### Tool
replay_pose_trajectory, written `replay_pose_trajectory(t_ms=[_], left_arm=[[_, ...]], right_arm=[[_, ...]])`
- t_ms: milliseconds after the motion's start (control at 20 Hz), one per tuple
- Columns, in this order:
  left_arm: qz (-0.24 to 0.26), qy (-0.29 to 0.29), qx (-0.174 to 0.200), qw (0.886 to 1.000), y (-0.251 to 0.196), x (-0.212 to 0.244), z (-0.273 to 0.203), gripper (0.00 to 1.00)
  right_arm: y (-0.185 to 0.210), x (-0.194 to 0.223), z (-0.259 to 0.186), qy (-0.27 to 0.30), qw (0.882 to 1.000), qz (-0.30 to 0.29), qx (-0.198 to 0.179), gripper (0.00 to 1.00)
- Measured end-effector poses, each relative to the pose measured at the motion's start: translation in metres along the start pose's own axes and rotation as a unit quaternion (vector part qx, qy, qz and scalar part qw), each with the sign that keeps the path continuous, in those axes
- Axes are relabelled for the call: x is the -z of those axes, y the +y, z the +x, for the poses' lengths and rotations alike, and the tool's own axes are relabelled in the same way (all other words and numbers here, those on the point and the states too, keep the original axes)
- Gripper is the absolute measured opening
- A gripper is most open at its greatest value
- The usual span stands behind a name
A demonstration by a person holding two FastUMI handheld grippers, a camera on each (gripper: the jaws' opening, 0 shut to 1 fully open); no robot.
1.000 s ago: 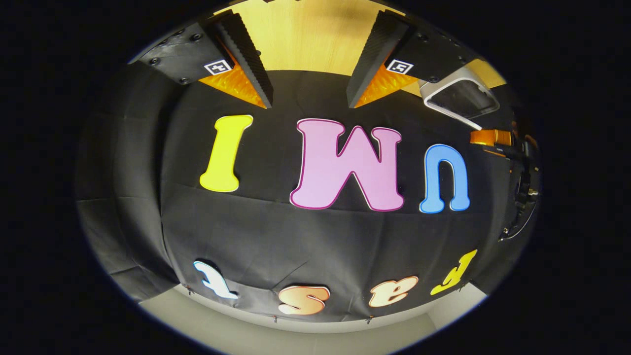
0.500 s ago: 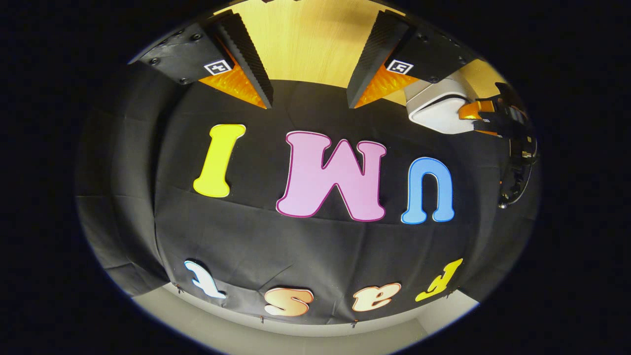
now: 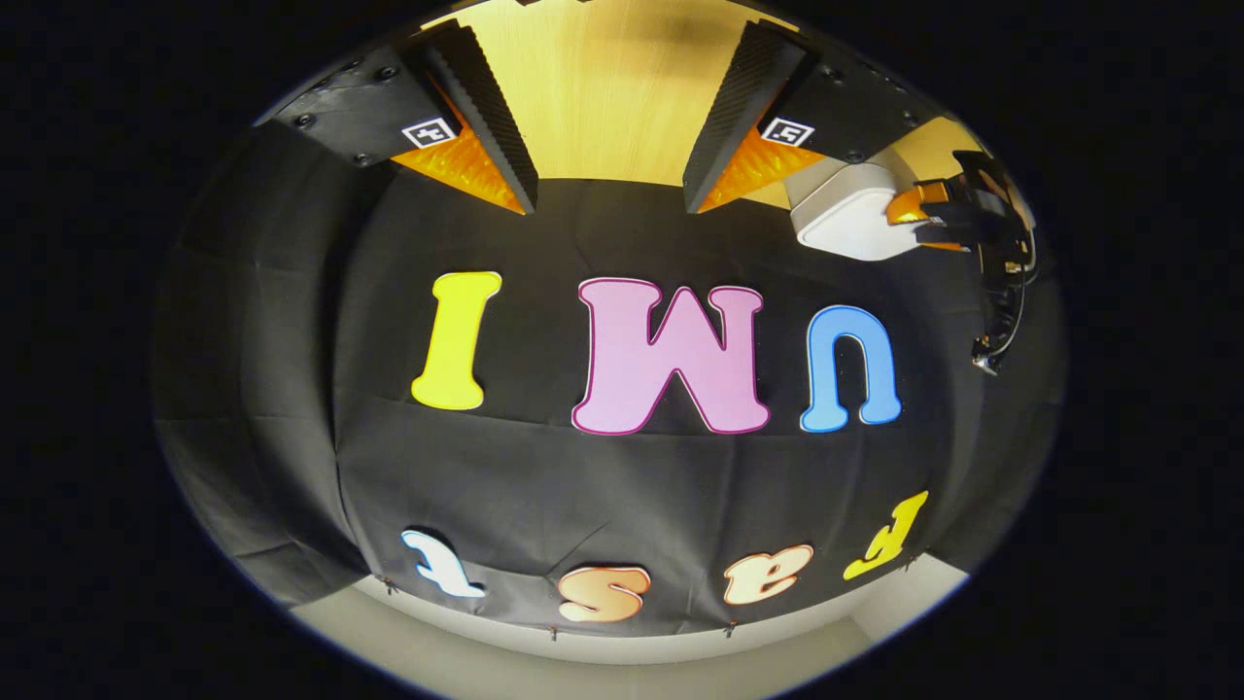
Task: Press the lid of the desktop garbage bin to open it, pick up the crumpled paper on the desktop and throw it into the bin, then pick up the pop can on the desktop and drop it into the bin, and finally close the garbage bin lid.
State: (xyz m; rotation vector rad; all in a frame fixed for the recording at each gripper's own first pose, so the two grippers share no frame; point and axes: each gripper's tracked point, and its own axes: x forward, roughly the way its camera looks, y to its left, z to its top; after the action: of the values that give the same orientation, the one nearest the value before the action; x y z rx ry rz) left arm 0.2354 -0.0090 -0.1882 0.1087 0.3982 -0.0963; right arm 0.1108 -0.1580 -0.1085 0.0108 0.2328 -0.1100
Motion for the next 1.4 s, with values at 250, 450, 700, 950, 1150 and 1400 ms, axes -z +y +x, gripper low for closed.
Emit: replay_pose_trajectory(t_ms=[250, 450, 700, 950, 1150, 1400], left_arm=[[0.007, -0.015, 0.003, 1.0, 0.0, -0.003, -0.002, 1.0], [-0.012, -0.056, -0.021, 0.998, 0.002, -0.013, -0.017, 0.96], [-0.016, -0.123, -0.031, 0.992, -0.01, -0.049, -0.089, 0.94], [-0.018, -0.175, -0.017, 0.984, -0.038, -0.069, -0.193, 0.94], [-0.018, -0.184, 0.005, 0.983, -0.049, -0.064, -0.251, 0.94], [-0.011, -0.203, -0.001, 0.979, -0.032, -0.06, -0.287, 0.94]], right_arm=[[0.003, 0.007, -0.017, 0.002, 1.0, -0.015, 0.001, 0.97], [0.017, 0.01, -0.033, 0.005, 1.0, -0.016, -0.002, 0.97], [0.041, -0.007, -0.062, -0.017, 1.0, -0.02, -0.012, 0.97], [0.079, -0.011, -0.1, -0.022, 1.0, -0.006, -0.017, 0.97], [0.105, -0.022, -0.136, -0.041, 0.999, 0.01, -0.022, 0.97], [0.12, -0.032, -0.17, -0.07, 0.997, 0.019, -0.024, 0.96]])
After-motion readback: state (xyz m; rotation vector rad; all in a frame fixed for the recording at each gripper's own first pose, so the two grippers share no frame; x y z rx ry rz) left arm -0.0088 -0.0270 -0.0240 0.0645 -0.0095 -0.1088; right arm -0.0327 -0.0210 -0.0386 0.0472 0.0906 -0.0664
